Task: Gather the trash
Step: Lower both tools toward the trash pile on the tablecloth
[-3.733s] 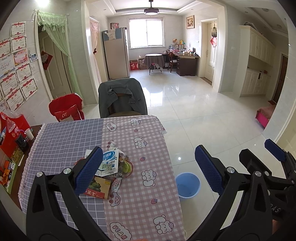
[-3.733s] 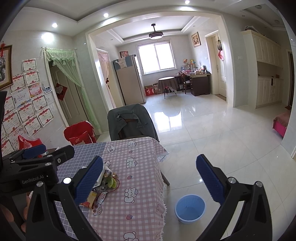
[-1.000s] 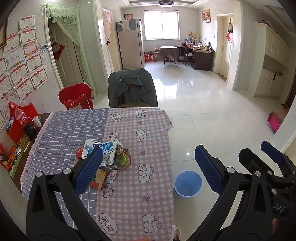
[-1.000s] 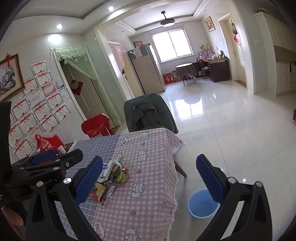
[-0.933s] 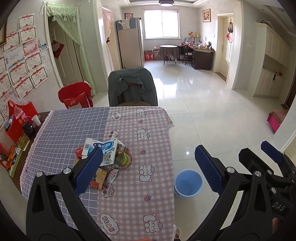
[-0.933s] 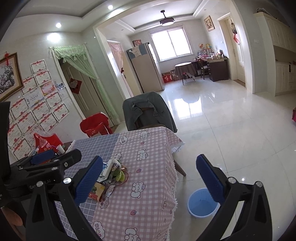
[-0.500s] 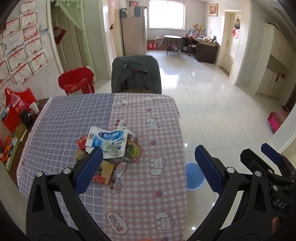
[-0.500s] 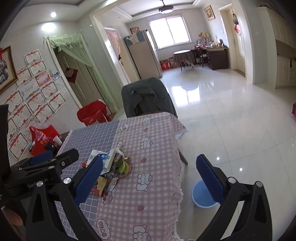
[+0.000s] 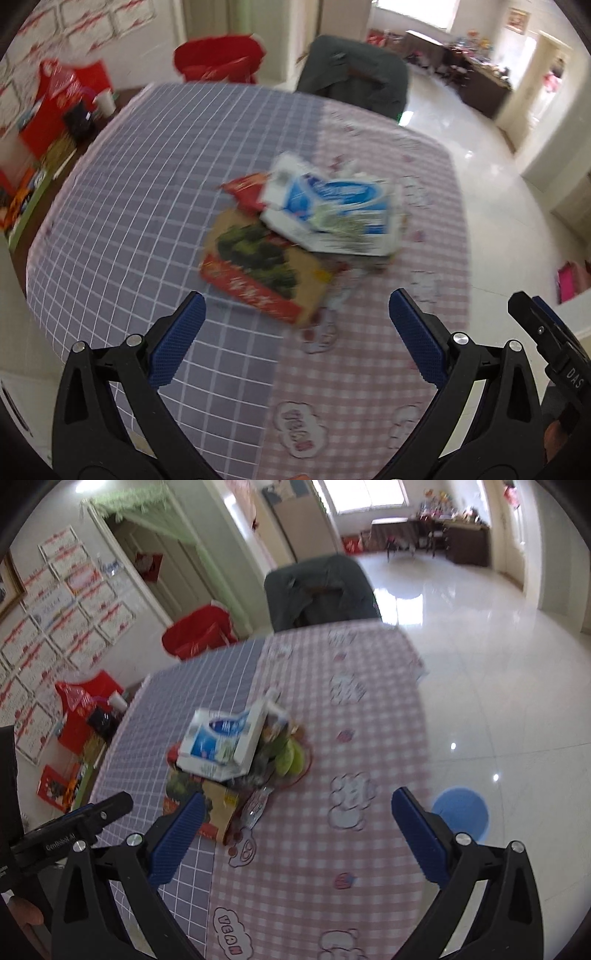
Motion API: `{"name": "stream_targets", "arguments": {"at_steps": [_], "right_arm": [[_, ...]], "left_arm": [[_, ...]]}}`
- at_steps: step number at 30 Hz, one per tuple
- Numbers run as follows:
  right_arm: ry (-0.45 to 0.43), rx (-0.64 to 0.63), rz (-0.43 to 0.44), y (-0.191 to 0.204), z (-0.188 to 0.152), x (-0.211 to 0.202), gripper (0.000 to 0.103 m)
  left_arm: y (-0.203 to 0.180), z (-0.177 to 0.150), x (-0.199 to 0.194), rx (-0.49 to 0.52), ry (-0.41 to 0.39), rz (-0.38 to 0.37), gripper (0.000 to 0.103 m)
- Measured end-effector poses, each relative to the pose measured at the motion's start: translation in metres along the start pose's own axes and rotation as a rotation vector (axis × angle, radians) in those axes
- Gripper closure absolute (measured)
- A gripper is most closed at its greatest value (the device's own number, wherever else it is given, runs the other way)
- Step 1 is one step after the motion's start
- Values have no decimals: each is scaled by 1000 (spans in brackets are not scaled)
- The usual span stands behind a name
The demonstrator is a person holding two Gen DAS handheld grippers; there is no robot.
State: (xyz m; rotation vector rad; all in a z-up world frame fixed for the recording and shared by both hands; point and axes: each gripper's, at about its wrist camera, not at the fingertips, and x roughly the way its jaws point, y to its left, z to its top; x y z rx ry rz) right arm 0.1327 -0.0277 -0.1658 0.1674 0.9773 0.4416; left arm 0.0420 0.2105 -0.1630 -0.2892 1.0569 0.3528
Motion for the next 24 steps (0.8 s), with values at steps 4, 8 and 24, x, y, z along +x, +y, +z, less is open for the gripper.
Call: {"name": "stream_targets", "arguments": {"at_steps": [4,8,24], "right_arm": [[59,-13,1,17,-4,38,4],[64,-23,-4,31,2,62,4],[-12,-5,-156,29,52,119,10]], "left_arm": [[31,3,34,-69,55,-17,5],[46,12,52,-95,51,-21,5],[5,70,103,-65,22,-192,6]]}}
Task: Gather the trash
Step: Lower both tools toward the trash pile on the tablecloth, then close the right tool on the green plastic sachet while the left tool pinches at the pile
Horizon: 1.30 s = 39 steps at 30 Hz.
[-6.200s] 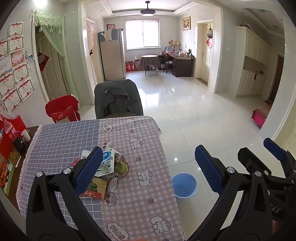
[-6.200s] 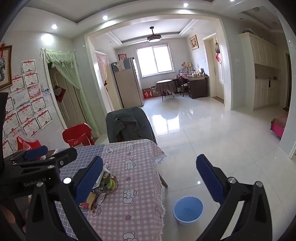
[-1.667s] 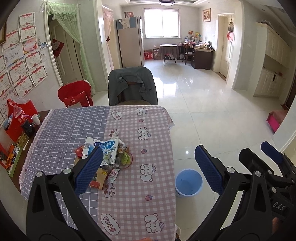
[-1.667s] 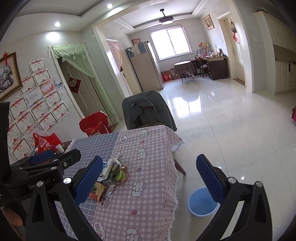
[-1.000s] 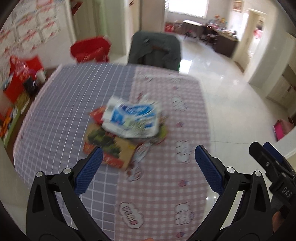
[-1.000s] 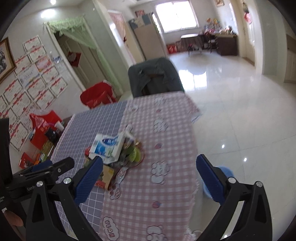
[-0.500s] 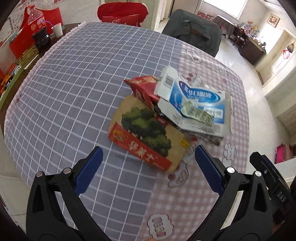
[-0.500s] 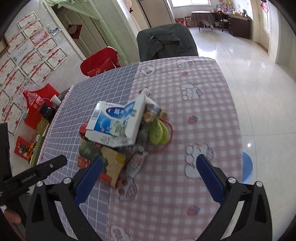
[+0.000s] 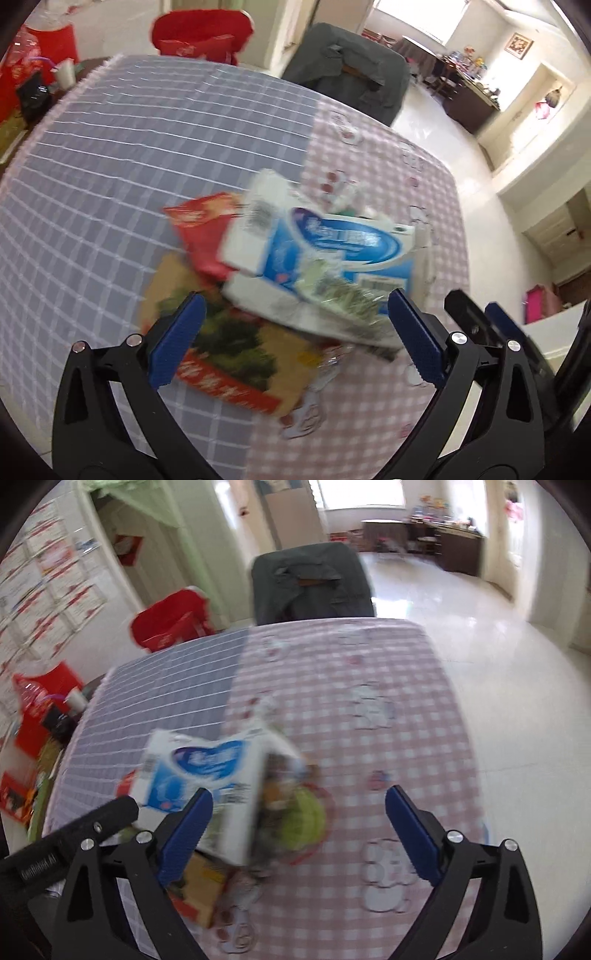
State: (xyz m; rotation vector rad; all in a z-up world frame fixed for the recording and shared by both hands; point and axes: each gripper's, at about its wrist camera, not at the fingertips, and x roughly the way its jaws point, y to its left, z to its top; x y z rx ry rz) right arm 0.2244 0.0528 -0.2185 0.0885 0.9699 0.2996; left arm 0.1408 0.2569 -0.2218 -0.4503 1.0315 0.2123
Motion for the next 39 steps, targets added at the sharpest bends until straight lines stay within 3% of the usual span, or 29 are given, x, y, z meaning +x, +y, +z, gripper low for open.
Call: {"name": "stream_targets", "arguments": {"at_steps": [3,12,14,17,20,21,25,29,35,36,37,39], "right_arm": [[-5,40,-19,-22,0,-3,10],[-8,45,-3,-32,-2,-3,10],[-2,49,8,-26,-3,-2,10],[2,50,32,-19,-1,1,10],[10,34,63,-8,2,5,11],[11,30,73,-5,4,6,11],[12,-4,116,14,8,9,14],[14,-39,159,34,12,14,30],[40,-64,187,56,12,32,31],[37,-66,186,57,11,30,31],[36,-69,184,57,10,29,31],[39,-64,188,57,7,25,32]], "left_arm": [[-14,3,22,8,42,6,7],[-29,9,69,12,138,29,31],[-28,9,72,13,151,13,41],[-23,9,74,11,163,-18,71],[-19,9,69,22,158,-30,82],[-17,9,65,19,148,-35,96],[-6,8,40,8,96,-65,97],[5,8,16,12,47,-74,97],[27,11,13,-24,57,-83,96],[32,10,12,-38,54,-79,85],[38,8,9,-55,42,-61,53],[48,4,3,-71,9,-34,40]]}}
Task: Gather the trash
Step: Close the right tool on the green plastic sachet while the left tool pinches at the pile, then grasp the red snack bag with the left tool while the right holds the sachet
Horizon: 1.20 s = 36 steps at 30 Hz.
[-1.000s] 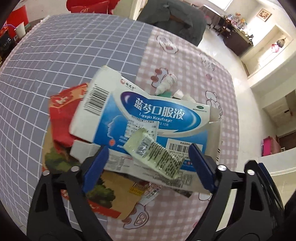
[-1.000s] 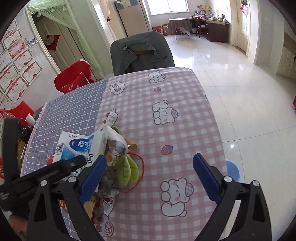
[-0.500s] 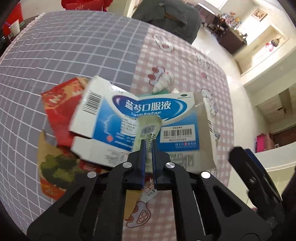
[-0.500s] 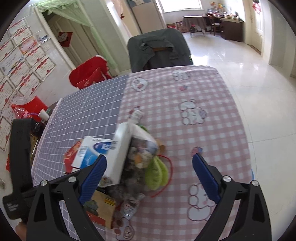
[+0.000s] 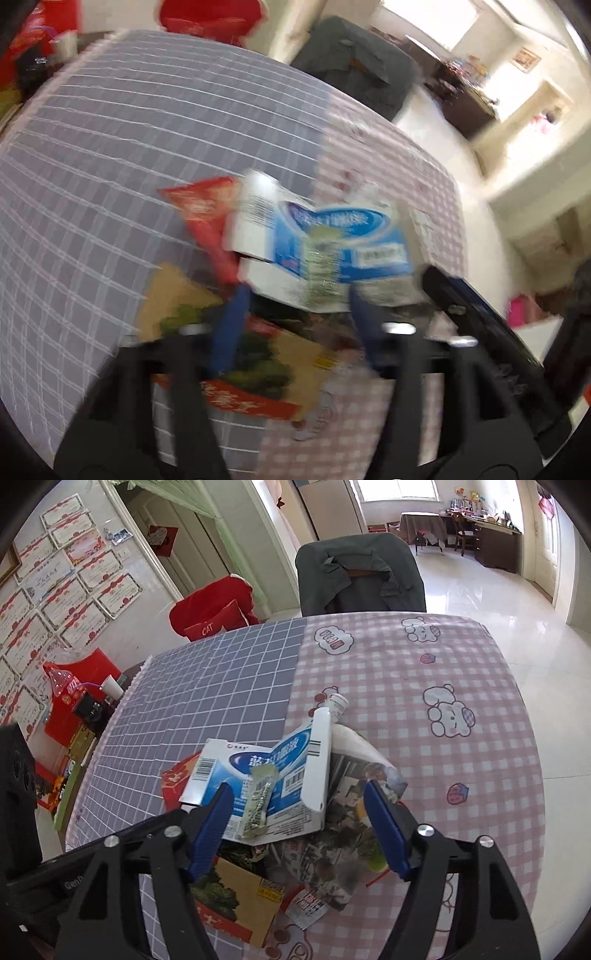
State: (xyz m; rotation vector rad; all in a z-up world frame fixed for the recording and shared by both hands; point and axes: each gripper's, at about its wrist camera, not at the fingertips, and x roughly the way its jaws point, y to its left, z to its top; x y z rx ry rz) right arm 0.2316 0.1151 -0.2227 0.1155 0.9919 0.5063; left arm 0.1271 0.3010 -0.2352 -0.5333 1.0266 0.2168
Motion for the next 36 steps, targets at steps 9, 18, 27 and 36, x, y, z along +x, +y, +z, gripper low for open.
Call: {"name": "stream_targets", "arguments": {"at_steps": [9,18,27,36], "right_arm": [[15,-68,47,21,-9,5,37],[18,-178,0,61,-20,32,54],[78,-134,81,63,-17,58,54],[121,-109,90,75,2,128,54]], "left_arm": [[33,-8,-5,-26,-7,76,40],[72,-13,-9,-114,-22,142,39],[105,-18,-5,-204,-12,154,35],[109,17,11,-179,-98,133,32]]}}
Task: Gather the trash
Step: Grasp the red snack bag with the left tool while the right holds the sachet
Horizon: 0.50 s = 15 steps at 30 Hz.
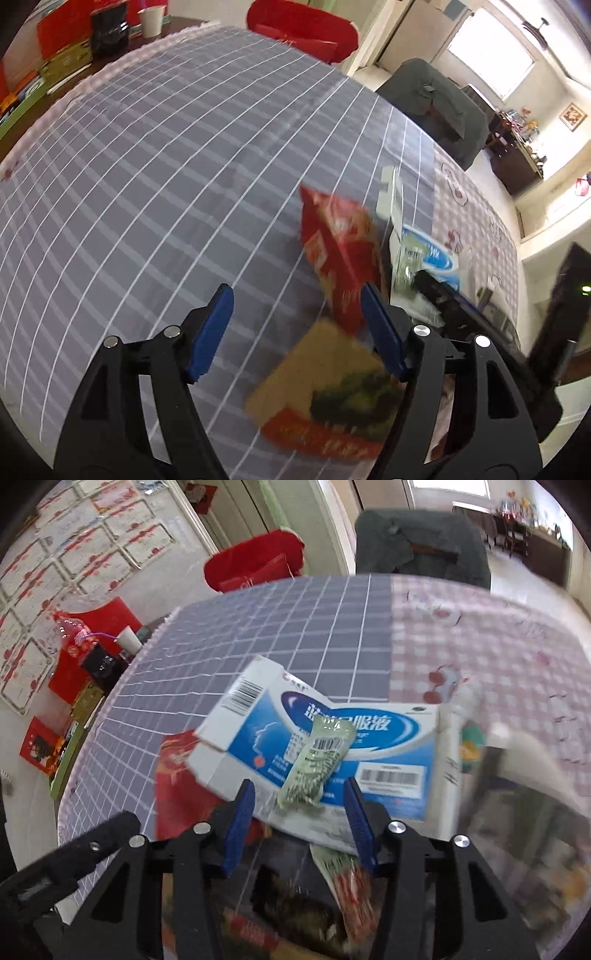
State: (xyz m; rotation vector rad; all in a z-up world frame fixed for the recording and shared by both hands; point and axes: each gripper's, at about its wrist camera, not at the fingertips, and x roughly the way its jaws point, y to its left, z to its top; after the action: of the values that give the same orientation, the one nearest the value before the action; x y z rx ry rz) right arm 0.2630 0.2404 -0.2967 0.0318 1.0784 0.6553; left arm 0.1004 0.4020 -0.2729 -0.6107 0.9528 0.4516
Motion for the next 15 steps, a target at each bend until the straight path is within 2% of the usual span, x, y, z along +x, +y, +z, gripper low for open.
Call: {"name": "stream_targets", "arguments": {"at_steps": [5,7,9,11,14,15], "right_arm": [[5,3,-19,1,9,21,57],[10,-1,-18,3,11,26,61],[19,-18,-28,5,12,33,74],[27,-37,-41,5,13,38,79],[35,-66,-40,7,13,43,86],[37,-75,-36,9,12,45,89]], "left_arm": [[-1,11,23,-19,23,-44,32],[-1,11,22,-26,-1,-52,32],[-7,10,32,0,32,-56,33],[-11,9,42,11,53,-51,33],[-12,10,53,-3,86,-87,46],[-12,9,56,-12,96,-93,54]]}}
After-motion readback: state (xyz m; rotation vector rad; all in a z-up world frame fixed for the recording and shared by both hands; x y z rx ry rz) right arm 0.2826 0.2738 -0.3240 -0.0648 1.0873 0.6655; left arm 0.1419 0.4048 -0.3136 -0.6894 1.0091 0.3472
